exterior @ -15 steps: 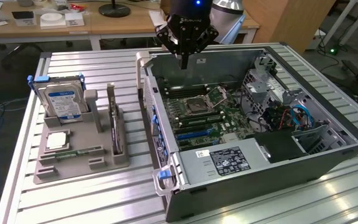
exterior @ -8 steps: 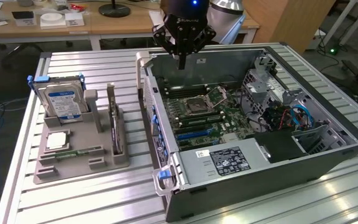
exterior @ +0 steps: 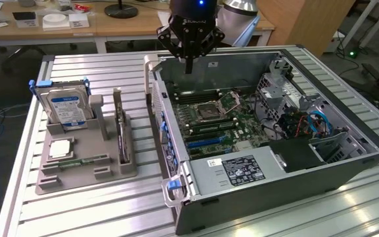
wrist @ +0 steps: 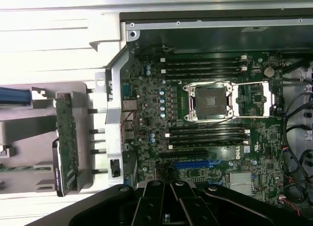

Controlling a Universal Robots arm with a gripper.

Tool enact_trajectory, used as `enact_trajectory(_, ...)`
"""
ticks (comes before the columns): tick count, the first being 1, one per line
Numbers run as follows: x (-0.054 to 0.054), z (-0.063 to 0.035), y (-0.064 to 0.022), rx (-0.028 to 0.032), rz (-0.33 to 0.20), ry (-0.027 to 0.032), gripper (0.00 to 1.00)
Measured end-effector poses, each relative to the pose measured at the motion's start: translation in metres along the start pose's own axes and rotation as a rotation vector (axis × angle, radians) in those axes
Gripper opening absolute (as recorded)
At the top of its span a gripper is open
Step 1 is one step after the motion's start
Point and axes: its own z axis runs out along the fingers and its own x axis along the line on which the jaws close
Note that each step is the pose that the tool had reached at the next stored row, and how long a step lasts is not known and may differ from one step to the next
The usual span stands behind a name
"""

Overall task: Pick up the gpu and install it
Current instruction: 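Reach for the gpu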

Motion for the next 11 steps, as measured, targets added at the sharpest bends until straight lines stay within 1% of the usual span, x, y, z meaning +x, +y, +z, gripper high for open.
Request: enact_trajectory(11,0.0097,-0.0003,-0.0007,0.0,0.0,0.0,0.11)
